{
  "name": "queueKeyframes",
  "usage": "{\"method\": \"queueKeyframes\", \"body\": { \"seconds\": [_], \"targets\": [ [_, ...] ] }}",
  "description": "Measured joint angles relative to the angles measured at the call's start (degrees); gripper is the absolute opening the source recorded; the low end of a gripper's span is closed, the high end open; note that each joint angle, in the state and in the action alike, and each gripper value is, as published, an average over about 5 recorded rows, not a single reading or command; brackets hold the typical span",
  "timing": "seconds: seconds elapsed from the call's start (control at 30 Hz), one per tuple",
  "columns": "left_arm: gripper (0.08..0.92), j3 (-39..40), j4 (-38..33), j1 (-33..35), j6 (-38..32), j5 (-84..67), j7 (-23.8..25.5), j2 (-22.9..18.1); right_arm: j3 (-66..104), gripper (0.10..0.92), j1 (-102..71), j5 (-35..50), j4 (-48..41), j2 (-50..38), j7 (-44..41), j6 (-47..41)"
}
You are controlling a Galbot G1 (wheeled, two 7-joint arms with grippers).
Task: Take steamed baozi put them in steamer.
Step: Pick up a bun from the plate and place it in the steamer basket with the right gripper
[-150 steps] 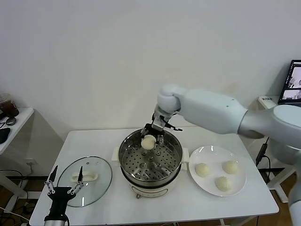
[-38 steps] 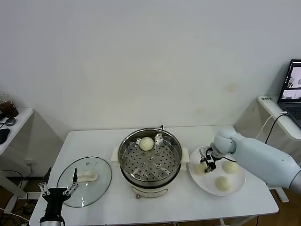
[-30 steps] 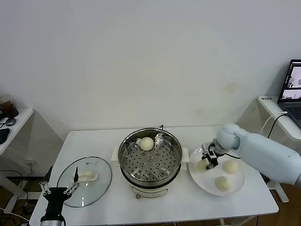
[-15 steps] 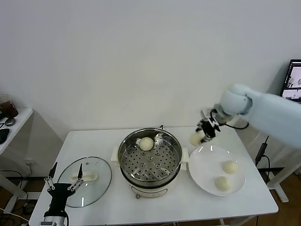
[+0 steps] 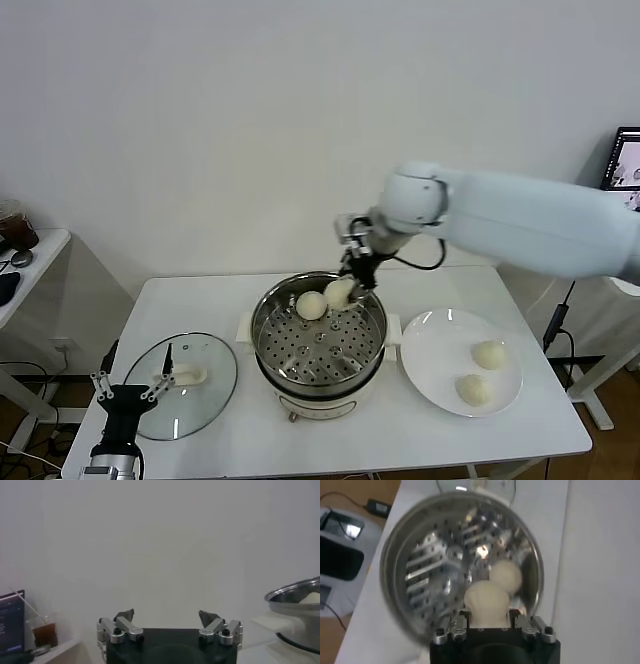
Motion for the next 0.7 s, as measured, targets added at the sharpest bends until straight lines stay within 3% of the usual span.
{"method": "queueKeyframes", "body": {
  "seconds": [0.4,0.7],
  "targets": [
    [0.823,-0.93,0.29,-0.21,-0.17,0.28,0.02,-0.50,-0.10,0.475,-5.95,3.37,-6.91,13.13,4.94,-6.28],
    [0.823,-1.18,0.39,-0.13,-0.55,0.34,0.01,-0.59,-0.26,0.480,-9.56,2.40,-10.94,17.71,6.02,-8.03]
  ]
}}
